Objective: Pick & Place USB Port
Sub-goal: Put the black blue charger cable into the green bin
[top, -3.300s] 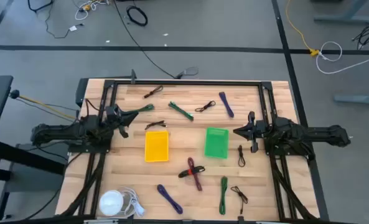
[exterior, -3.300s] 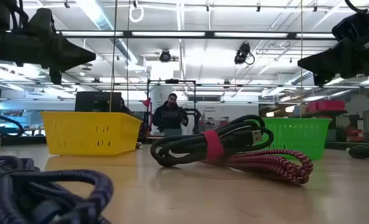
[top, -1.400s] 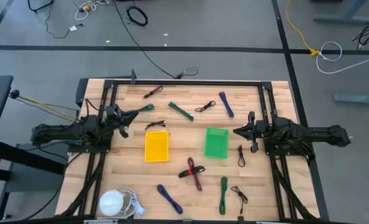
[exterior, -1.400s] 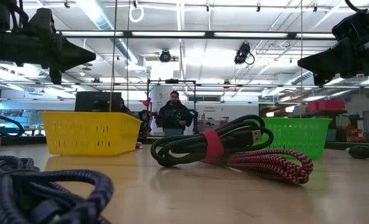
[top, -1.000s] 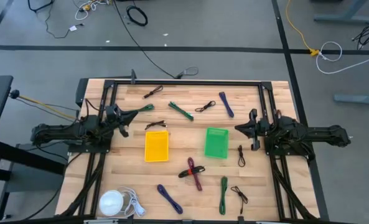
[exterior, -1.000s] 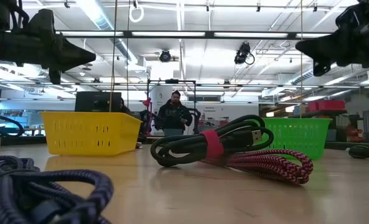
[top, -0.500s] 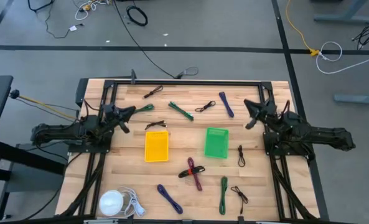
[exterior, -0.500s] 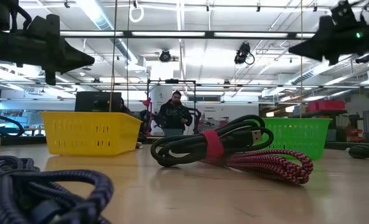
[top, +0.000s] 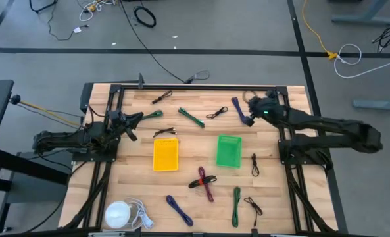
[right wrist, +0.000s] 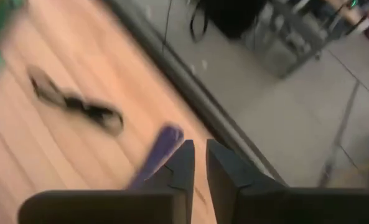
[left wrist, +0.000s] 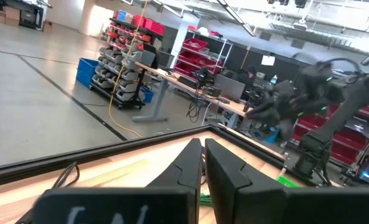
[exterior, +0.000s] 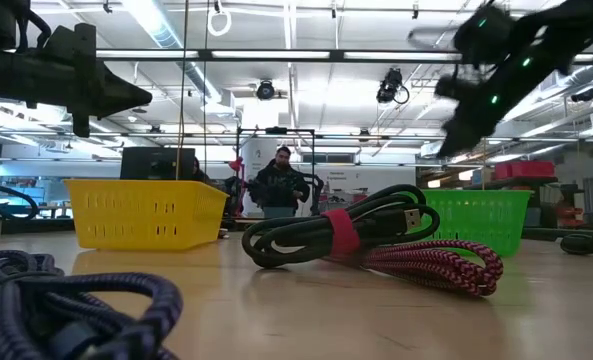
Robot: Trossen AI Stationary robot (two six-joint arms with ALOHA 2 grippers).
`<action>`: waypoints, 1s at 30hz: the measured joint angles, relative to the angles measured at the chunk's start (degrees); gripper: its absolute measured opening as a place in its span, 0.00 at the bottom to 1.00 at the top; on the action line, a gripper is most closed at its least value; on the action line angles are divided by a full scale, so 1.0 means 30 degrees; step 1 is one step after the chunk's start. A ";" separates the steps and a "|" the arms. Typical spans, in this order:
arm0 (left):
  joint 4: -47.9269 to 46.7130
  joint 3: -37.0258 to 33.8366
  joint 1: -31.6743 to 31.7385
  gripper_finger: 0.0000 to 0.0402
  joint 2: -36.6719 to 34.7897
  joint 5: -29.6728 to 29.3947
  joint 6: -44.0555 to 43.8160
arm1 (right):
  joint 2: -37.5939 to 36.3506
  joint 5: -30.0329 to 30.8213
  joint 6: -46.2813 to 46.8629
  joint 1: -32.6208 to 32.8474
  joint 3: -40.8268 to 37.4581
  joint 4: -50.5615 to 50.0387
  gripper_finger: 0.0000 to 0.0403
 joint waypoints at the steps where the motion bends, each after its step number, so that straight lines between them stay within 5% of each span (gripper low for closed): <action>1: -0.0008 0.0000 0.0000 0.06 0.0000 0.0000 0.0007 | 0.0788 0.0365 -0.0043 -0.0131 0.0000 0.0257 0.12; 10: -0.0016 0.0000 0.0000 0.06 0.0000 0.0007 0.0010 | 0.4977 -0.1313 0.1130 -0.1192 0.0007 0.2704 0.16; 23: -0.0020 0.0000 0.0000 0.06 0.0000 0.0005 0.0031 | 0.7454 -0.2330 0.3756 -0.1201 0.0007 0.2660 0.50; 30: -0.0040 0.0000 0.0000 0.06 0.0000 0.0007 0.0021 | 0.8298 -0.2644 0.5103 -0.1200 0.0007 0.2662 0.58</action>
